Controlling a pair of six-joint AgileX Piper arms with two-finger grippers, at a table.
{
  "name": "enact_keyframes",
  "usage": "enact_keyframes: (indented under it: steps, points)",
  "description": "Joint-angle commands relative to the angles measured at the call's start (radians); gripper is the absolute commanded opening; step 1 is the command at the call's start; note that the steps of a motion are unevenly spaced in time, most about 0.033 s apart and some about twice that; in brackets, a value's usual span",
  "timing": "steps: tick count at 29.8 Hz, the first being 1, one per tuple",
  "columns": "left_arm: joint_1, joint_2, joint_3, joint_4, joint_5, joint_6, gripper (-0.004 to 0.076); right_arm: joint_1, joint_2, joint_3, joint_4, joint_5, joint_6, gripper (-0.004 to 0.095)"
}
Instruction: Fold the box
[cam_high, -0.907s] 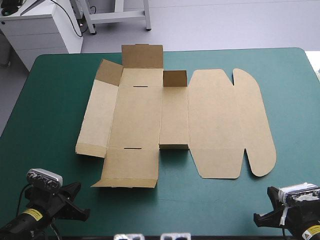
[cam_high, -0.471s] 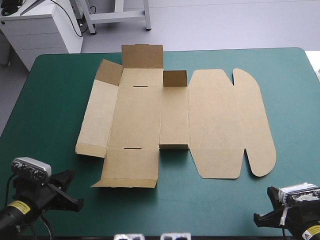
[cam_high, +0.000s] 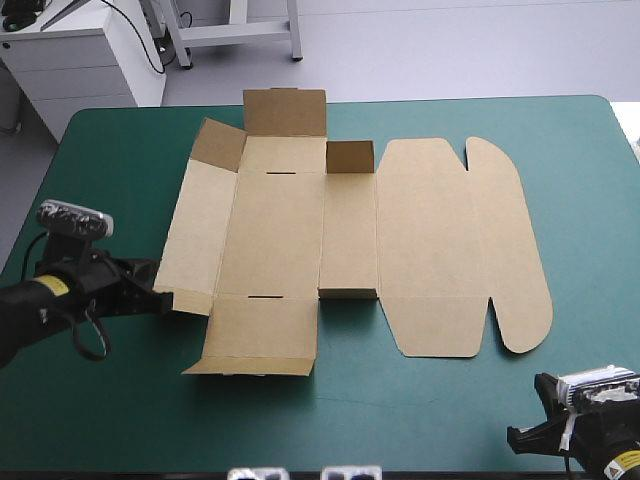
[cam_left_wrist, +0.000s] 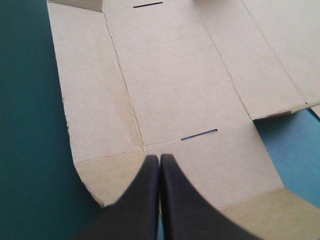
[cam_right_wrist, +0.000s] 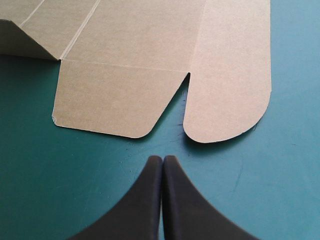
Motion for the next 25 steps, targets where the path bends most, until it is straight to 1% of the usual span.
enact_keyframes:
  steps: [1, 5, 9, 13, 15, 20, 23, 25]
  points:
    - [-0.002, 0.134, -0.092, -0.031, -0.065, -0.023, -0.0008, 0.004, 0.015, -0.020, 0.004, -0.064, -0.008, -0.0020]
    - [0.000, 0.284, -0.152, -0.031, -0.118, -0.040, -0.0008, 0.004, 0.015, -0.020, 0.004, -0.064, -0.008, -0.0020]
    - [0.015, 0.427, -0.235, -0.035, -0.114, -0.040, -0.0008, 0.004, 0.015, -0.020, 0.004, -0.064, -0.008, -0.0020]
    - [0.087, 0.538, -0.316, -0.081, -0.098, -0.025, -0.0008, 0.004, 0.015, -0.020, 0.004, -0.064, -0.008, -0.0020]
    - [0.143, 0.585, -0.347, -0.144, -0.073, -0.008, -0.0008, 0.004, 0.015, -0.020, 0.003, -0.064, -0.008, -0.0020]
    - [0.318, 0.679, -0.380, -0.387, 0.013, 0.108, -0.0008, 0.004, 0.015, -0.020, 0.003, -0.064, -0.008, -0.0020]
    - [0.403, 0.733, -0.380, -0.474, 0.077, 0.163, -0.0008, 0.004, 0.015, -0.020, 0.003, -0.064, -0.008, -0.0020]
    - [0.435, 0.771, -0.380, -0.487, 0.119, 0.198, -0.0008, 0.004, 0.015, -0.020, 0.003, -0.064, -0.008, -0.0020]
